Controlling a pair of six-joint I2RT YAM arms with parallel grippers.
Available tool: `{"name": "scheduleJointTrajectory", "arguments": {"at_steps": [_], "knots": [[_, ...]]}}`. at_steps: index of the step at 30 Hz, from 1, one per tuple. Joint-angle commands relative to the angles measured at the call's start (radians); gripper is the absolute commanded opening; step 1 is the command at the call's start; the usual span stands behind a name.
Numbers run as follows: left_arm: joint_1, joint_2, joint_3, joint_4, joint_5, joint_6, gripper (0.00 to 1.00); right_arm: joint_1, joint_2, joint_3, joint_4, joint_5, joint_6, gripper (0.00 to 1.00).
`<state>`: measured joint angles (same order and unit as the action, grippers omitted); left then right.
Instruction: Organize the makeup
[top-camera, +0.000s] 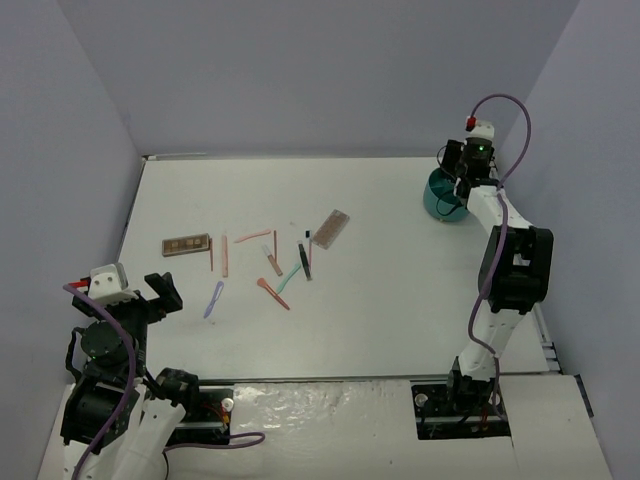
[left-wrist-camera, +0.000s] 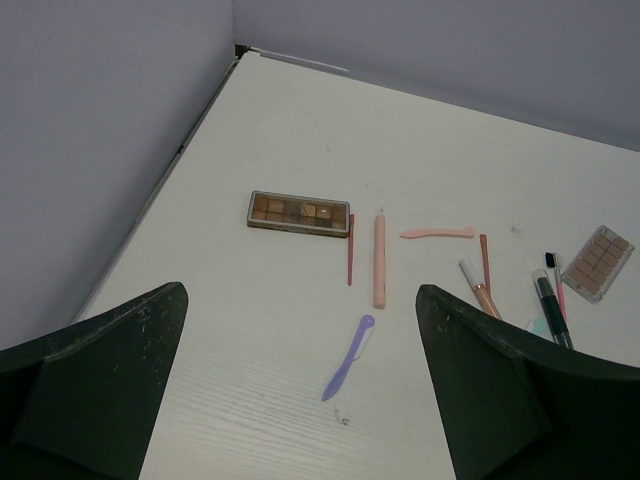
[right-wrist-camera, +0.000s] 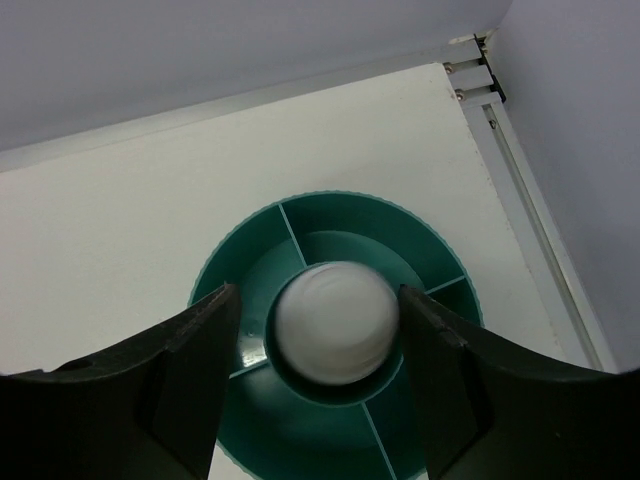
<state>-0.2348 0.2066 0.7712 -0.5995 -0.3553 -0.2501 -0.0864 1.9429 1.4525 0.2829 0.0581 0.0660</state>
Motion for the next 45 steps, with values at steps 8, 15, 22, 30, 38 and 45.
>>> {"name": "scheduleJointTrajectory", "arguments": {"at_steps": [8, 15, 22, 30, 38, 45], "knots": [[-0.001, 0.016, 0.011, 0.06, 0.01, 0.0, 0.97, 0.006, -0.215, -0.002, 0.014, -0.045, 0.001, 0.94], [-0.001, 0.024, 0.01, 0.058, 0.013, -0.003, 0.97, 0.154, -0.421, -0.124, -0.068, -0.106, -0.013, 0.95], [-0.001, 0.033, 0.009, 0.056, 0.01, -0.005, 0.97, 0.454, -0.526, -0.284, -0.083, -0.004, 0.04, 0.94], [0.0, 0.043, 0.01, 0.055, 0.01, -0.006, 0.97, 0.736, -0.416, -0.337, -0.062, 0.113, 0.154, 0.81], [-0.001, 0.045, 0.008, 0.053, 0.012, -0.005, 0.97, 0.847, -0.174, -0.215, -0.073, 0.179, 0.258, 0.66], [-0.001, 0.042, 0.008, 0.055, 0.017, -0.006, 0.97, 0.887, -0.007, -0.094, -0.102, 0.187, 0.291, 0.52]]}}
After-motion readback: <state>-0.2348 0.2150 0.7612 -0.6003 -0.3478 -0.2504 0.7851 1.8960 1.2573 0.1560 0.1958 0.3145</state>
